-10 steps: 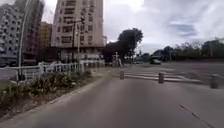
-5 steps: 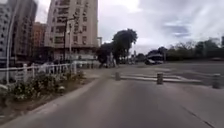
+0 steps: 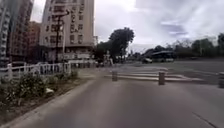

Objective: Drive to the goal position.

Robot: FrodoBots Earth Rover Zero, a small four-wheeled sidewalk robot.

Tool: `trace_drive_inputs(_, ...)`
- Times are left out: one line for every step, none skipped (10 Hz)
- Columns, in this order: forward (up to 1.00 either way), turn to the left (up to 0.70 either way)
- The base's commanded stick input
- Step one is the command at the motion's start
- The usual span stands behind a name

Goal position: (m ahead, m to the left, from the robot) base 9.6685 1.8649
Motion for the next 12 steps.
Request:
trace_drive_inputs(0.7,0.0)
trace_drive_inputs(0.7,0.14)
trace_drive_inputs(0.7,0.14)
trace_drive_inputs(0.7,0.14)
trace_drive_inputs(0.7,0.14)
trace_drive_inputs(0.7,0.14)
trace_drive_inputs(0.7,0.14)
trace_drive_inputs(0.7,0.11)
trace_drive_inputs(0.7,0.0)
trace_drive_inputs(0.7,0.0)
trace_drive_inputs(0.7,0.0)
trace_drive_inputs(0.7,0.0)
